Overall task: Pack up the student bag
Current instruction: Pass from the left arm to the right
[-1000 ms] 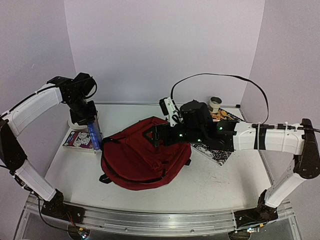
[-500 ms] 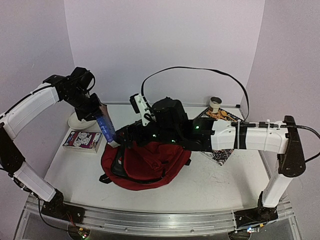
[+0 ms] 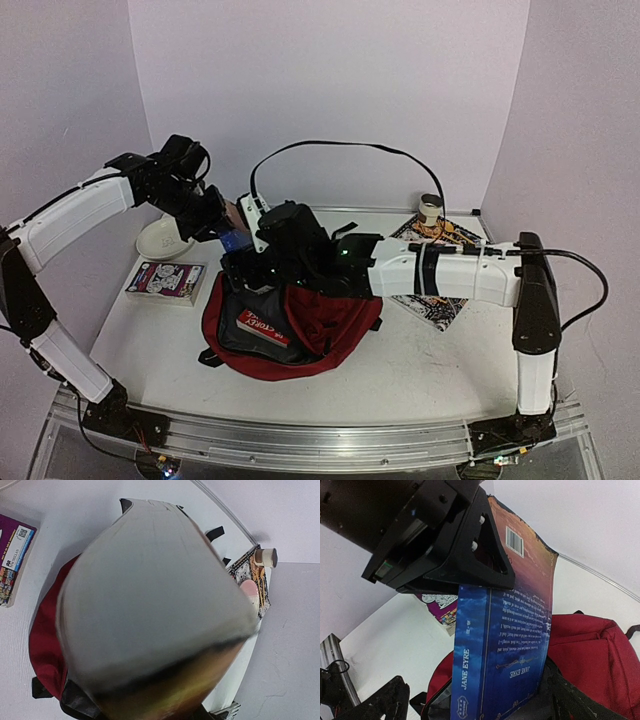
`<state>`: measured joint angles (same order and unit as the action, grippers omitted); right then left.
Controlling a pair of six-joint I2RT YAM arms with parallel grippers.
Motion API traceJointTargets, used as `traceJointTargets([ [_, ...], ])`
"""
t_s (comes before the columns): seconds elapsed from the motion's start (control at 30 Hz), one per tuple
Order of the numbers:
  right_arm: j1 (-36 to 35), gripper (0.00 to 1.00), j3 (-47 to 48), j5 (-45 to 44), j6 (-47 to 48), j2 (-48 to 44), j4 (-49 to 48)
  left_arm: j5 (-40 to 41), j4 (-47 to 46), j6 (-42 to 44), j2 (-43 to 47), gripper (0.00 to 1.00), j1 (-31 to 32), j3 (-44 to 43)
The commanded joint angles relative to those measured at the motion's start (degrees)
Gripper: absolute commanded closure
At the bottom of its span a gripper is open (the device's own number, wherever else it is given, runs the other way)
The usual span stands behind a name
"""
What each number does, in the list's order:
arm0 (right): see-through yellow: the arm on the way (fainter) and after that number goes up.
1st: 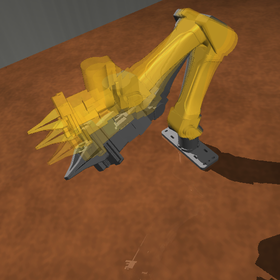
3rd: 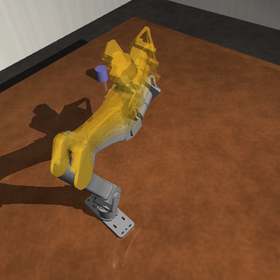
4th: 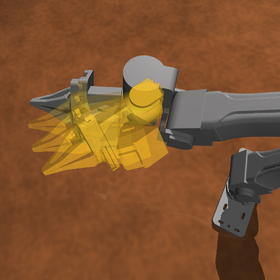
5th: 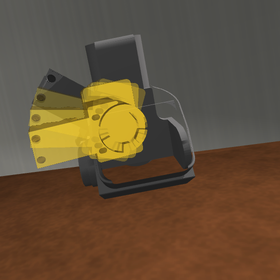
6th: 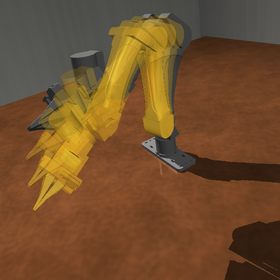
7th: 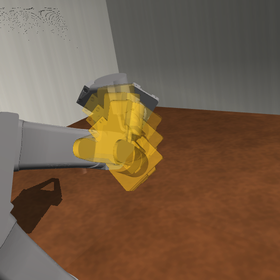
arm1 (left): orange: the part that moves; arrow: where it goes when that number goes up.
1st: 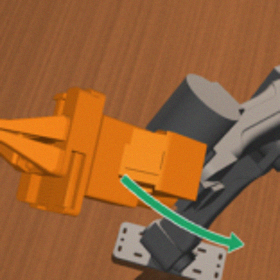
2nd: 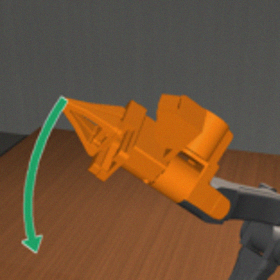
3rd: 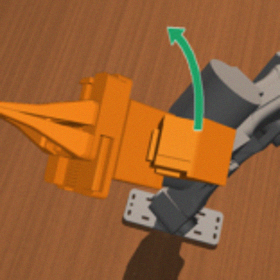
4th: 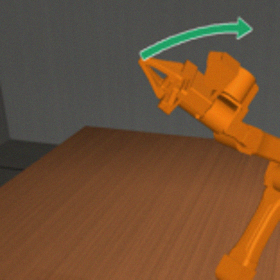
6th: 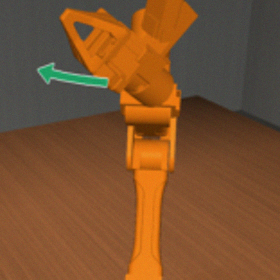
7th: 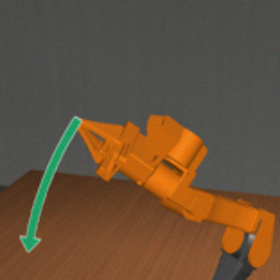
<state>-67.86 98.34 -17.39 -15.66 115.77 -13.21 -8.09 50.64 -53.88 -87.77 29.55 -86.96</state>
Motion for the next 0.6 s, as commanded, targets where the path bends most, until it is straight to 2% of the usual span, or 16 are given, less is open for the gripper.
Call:
traceJointTargets([
  [0.0,-0.61,0.06,6.62,-7.47,0.47,3.39,6.64,-1.80,-10.03,-1.10,1.73,1.00,0.93,-2.85],
  [0.13,-0.91,0.10,8.55,-11.01,0.13,5.31,10.45,-1.92,-11.21,-1.65,1.14,1.00,1.99,-2.74],
  [0.37,-1.26,0.23,10.11,-18.30,-0.07,6.12,17.22,-1.64,-13.26,-3.30,0.04,1.00,4.73,-2.47],
  [0.57,-1.31,0.45,9.11,-23.31,-0.37,4.94,20.16,-2.16,-15.53,-4.61,-0.38,0.98,6.10,-1.93],
])
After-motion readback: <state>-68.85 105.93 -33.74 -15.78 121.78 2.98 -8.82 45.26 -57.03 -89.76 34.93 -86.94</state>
